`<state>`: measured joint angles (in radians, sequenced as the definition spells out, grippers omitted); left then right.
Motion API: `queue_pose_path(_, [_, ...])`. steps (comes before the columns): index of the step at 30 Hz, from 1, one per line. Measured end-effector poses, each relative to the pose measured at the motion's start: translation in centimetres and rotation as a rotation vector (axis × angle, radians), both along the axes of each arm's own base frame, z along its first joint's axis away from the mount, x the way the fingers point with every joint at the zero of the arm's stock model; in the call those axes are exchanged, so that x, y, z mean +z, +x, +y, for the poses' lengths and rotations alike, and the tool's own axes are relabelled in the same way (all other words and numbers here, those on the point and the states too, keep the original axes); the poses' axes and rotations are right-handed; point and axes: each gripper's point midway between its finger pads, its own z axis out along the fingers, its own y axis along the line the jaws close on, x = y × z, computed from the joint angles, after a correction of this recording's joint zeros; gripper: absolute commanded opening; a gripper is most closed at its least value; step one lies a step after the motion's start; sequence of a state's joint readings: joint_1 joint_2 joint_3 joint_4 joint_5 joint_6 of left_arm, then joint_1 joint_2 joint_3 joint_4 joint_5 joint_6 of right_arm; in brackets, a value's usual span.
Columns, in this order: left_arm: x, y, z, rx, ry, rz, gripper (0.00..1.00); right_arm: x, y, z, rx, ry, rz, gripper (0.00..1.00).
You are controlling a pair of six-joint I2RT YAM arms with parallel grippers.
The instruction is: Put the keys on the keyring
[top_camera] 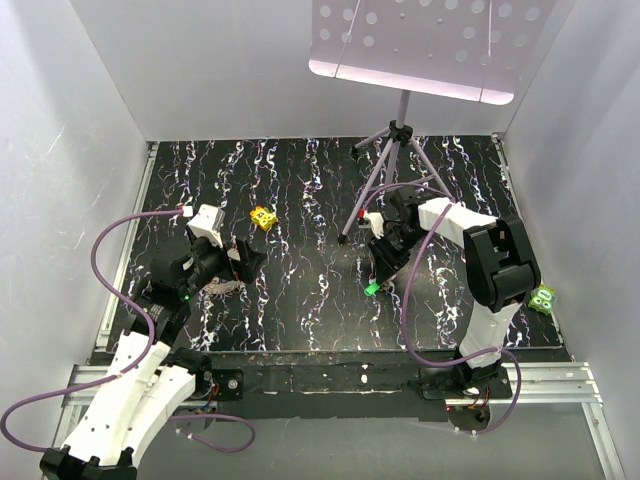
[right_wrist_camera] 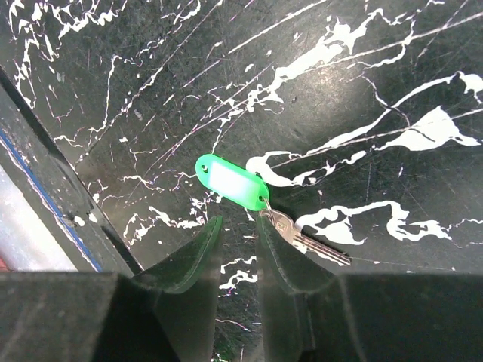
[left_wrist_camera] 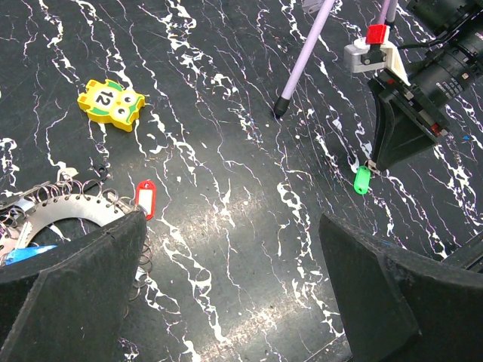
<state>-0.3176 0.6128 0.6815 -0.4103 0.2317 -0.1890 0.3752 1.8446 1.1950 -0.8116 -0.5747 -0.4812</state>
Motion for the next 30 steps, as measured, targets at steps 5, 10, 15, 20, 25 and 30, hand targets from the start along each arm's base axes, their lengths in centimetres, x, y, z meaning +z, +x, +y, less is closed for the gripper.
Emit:
queue_pose_path(5, [0.00,0.00,0.00,0.000,0.000,0.000,1.00,-0.13,0.07,-0.21,-0.006,-0.016,-0.002,0.32])
queue_pose_path(10, [0.00,0.01,0.01,-0.001,0.002,-0.002,0.99,-0.15,0.08,-0.30,-0.005,-0.022,-0.003,0.34])
queue_pose_path(15, [0.00,0.01,0.01,-0.001,0.003,-0.002,1.00,0.38,0.39,-0.22,0.000,-0.020,-0.010,0.36])
queue_pose_path(20, [0.00,0.01,0.01,-0.001,0.003,-0.002,1.00,0.25,0.56,-0.48,-0.002,-0.038,-0.018,0.37])
queue_pose_path(25, [-0.03,0.02,0.01,-0.002,0.004,-0.001,1.00,-0.02,0.68,-0.66,-0.003,-0.054,-0.016,0.36])
queue_pose_path(30, [-0.04,0.03,0.01,-0.002,0.005,-0.001,1.00,-0.35,0.68,-0.63,-0.005,-0.058,-0.004,0.34])
